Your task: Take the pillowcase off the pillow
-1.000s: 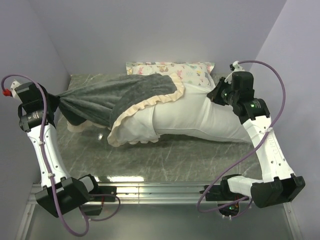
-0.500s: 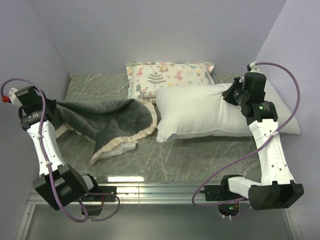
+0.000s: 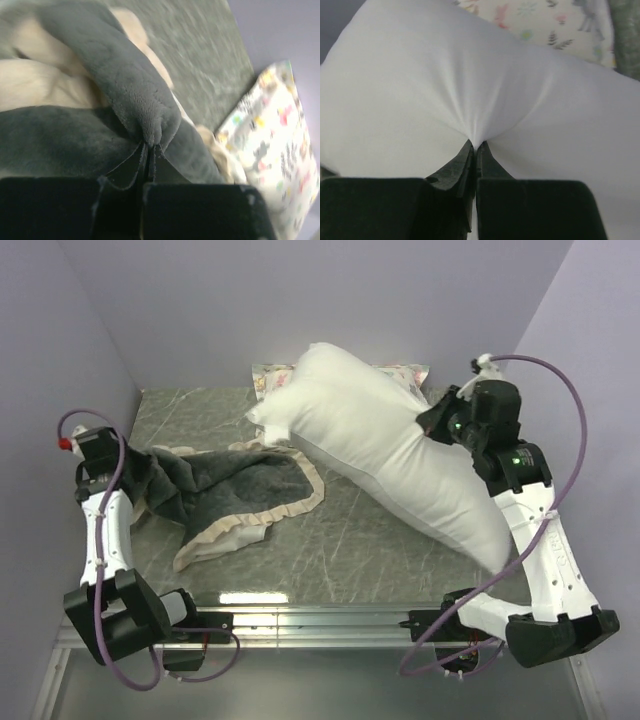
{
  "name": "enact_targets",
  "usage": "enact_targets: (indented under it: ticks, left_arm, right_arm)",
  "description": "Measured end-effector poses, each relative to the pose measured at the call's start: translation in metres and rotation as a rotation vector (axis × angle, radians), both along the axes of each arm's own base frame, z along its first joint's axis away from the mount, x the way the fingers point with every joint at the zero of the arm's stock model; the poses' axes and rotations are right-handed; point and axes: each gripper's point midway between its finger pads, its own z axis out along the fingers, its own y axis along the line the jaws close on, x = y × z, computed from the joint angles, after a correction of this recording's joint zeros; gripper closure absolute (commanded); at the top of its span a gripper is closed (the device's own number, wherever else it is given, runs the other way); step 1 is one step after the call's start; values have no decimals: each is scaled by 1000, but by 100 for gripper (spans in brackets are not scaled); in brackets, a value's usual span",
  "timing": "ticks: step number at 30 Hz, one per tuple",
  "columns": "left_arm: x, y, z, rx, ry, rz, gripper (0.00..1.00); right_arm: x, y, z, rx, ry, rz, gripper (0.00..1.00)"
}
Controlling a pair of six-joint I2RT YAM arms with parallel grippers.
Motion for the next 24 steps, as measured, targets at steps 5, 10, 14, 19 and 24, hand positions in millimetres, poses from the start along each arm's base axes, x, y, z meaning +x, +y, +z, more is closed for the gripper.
enact_targets:
  ticks: [5, 10, 14, 19, 24]
  left_arm:
    - [3, -46, -4, 0, -20, -128, 97]
    - [-3, -59, -2, 17, -36, -172, 84]
    - [-6, -66, 10, 53, -69, -215, 41]
    - [-11, -83, 28, 96, -118, -280, 21]
    - [-10, -117, 55, 146, -164, -392, 19]
  right_arm:
    - [-6, 69, 0, 23, -54, 211, 100]
    - [-17, 125, -62, 7, -19, 371, 100]
    - [-47, 162, -130, -2, 55, 498, 96]
    - [-58, 169, -151, 20, 61, 523, 44]
    - [-61, 160, -112, 46, -50, 494, 3]
